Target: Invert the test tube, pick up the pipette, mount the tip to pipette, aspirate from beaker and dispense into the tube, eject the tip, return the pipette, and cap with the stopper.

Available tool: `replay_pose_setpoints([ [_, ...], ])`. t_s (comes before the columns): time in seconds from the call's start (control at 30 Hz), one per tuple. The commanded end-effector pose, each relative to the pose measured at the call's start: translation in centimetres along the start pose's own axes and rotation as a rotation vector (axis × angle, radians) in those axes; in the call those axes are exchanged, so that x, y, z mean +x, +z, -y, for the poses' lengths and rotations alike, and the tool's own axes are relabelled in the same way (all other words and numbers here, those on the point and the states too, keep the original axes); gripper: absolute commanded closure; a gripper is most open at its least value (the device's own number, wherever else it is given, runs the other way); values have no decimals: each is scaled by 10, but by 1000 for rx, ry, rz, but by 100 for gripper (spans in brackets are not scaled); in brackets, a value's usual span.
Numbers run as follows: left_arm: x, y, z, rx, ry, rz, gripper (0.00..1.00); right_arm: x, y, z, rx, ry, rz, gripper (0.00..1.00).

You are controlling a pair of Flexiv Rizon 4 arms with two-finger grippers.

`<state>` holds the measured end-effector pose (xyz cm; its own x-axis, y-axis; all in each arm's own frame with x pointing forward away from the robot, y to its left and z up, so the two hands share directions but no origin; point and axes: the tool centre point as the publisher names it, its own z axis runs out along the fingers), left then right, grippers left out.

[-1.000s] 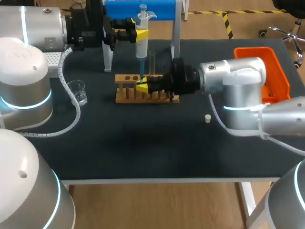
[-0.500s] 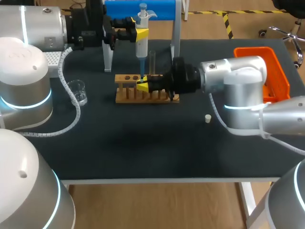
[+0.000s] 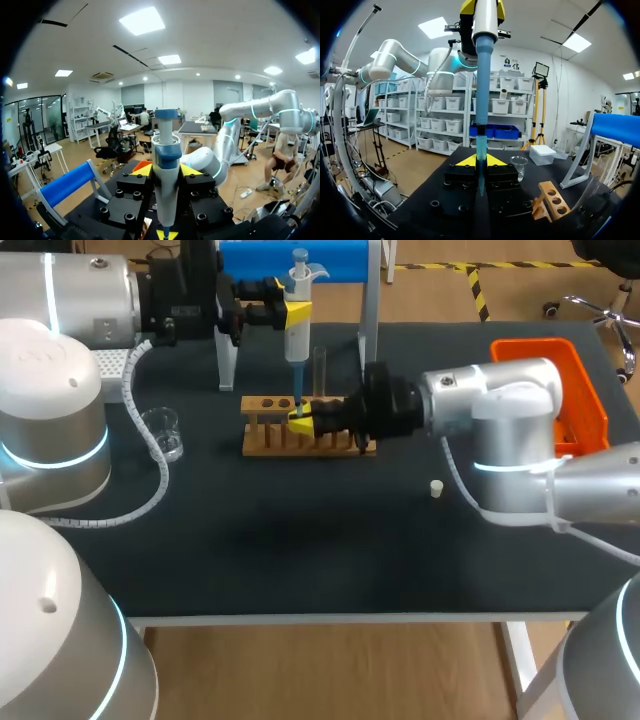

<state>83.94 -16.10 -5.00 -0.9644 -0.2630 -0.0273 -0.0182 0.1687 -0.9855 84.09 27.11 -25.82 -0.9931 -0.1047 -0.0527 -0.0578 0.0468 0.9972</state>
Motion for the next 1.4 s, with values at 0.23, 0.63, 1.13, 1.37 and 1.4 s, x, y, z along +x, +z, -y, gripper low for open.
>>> replay_pose_setpoints([
  [0.23,0,0,0,1,0,-1,100,4,-1,-7,-4,-9,-3,100],
  [0.63,0,0,0,1,0,-1,100,6,1,2,7,-3,-6,100],
  [1.13,0,0,0,1,0,-1,100,0,1,-6,-12,0,6,100],
  [1.37,0,0,0,1,0,-1,100,0,1,-10,-18,-1,6,100],
  [1.4,0,0,0,1,0,-1,100,0,1,-10,-19,-2,6,100],
])
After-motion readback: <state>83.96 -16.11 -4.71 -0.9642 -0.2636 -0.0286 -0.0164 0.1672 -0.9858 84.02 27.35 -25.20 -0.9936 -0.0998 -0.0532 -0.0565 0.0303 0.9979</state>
